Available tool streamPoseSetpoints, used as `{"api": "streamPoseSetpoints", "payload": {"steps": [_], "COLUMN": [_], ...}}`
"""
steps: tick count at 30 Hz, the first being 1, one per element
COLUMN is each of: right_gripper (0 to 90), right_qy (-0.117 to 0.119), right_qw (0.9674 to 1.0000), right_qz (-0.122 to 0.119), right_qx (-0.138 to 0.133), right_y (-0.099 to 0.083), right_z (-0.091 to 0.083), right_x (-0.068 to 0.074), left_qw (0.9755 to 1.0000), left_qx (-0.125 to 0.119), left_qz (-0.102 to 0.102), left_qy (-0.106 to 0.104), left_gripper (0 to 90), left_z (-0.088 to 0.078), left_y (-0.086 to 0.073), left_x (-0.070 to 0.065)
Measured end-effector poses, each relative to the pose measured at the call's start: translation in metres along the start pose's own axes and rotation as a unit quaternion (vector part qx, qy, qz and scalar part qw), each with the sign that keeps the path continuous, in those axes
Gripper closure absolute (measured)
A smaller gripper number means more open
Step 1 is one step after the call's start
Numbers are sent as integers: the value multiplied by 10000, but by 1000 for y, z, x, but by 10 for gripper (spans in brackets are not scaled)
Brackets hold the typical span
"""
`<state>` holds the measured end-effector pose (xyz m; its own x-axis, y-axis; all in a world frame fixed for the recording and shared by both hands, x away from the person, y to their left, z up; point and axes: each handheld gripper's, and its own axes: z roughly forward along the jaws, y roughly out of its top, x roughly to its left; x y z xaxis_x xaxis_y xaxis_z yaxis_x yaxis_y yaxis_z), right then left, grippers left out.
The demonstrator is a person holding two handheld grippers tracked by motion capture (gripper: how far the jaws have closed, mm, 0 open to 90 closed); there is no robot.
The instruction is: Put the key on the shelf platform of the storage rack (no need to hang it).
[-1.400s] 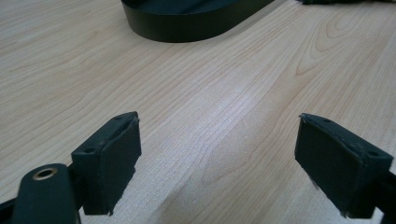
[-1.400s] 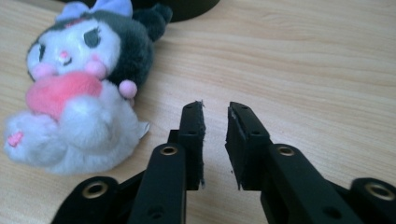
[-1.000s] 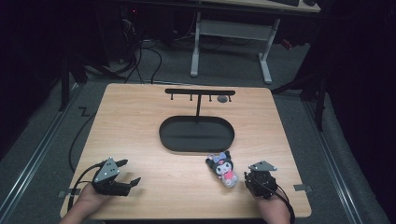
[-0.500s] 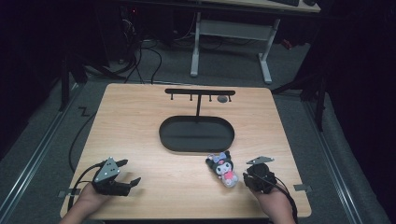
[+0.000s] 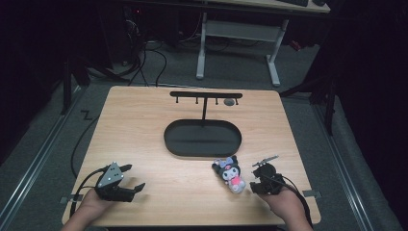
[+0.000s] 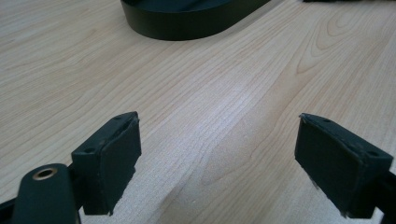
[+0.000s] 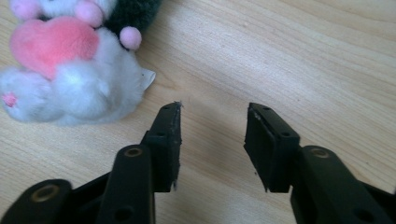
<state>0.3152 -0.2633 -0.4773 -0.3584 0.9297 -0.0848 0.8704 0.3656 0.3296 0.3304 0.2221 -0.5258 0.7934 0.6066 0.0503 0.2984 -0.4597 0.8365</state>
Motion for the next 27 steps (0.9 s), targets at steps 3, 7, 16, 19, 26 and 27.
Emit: {"api": "streamPoseSetpoints", "payload": {"steps": [3, 7, 16, 19, 26, 27], "right_gripper": [508, 428, 224, 178, 164, 159], "right_qy": [45, 97, 162, 143, 203, 238], "right_qw": [10000, 9999, 9998, 9998, 9996, 9995], "right_qz": [41, 3, -11, -92, -187, -220], "right_qx": [57, 68, 91, 53, -17, -45], "right_y": [3, 6, 13, 16, 25, 25], "right_z": [-1, -5, -15, -21, -34, -35], "right_x": [0, -1, 4, 6, 16, 17], "left_qw": [10000, 10000, 10000, 10000, 10000, 10000], "left_qx": [-6, 4, 3, 3, 3, 3], "left_qz": [7, 5, -7, -5, -10, -10], "left_qy": [19, 29, 29, 28, 14, 12], "left_gripper": [154, 155, 155, 154, 155, 154], "left_z": [0, 0, 0, 0, 0, 0], "left_y": [0, 0, 0, 0, 0, 0], "left_x": [0, 0, 0, 0, 0, 0]}}
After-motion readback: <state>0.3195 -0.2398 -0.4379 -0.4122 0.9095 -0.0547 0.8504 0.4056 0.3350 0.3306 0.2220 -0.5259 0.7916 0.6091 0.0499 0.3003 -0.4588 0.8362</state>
